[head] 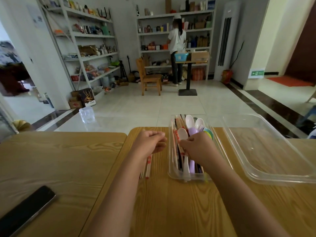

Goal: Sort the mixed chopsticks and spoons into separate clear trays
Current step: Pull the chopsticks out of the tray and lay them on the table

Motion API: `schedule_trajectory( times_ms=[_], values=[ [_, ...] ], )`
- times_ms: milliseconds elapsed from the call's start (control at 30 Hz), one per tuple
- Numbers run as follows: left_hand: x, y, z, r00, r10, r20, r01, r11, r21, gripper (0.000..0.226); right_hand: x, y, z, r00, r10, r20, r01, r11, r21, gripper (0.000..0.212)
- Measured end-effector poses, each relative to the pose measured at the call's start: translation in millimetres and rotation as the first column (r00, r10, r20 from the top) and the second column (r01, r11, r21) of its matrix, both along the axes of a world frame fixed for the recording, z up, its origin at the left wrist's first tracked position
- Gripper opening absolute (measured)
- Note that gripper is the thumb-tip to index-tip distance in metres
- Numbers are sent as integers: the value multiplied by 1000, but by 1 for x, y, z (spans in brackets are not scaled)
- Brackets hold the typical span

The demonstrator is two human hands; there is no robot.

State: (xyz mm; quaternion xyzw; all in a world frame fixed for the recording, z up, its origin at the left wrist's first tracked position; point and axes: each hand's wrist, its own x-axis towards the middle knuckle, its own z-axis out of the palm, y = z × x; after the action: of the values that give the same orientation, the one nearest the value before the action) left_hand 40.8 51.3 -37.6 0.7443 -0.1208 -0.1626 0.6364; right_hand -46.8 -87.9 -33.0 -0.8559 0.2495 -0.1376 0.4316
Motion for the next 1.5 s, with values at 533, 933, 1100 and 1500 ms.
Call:
schedule_trajectory(
  times_ms=[533,933,1100,1500],
  values=[
    [-11,0,7,970,-92,-224,54,984,-171,19,-8,8,8,961,261,-89,-253,962,99,24],
    [19,45,-13,996,83,-24,-71,945,320,7,-5,2,-13,998,55,6,-54,971,234,20],
    [28,50,-28,982,132,136,-182,852,491,8,-3,1,-14,998,57,-12,-53,976,213,20],
    [21,28,-22,947,213,241,-257,952,166,9,4,-3,-25,997,47,-54,-43,997,61,11]
  ],
)
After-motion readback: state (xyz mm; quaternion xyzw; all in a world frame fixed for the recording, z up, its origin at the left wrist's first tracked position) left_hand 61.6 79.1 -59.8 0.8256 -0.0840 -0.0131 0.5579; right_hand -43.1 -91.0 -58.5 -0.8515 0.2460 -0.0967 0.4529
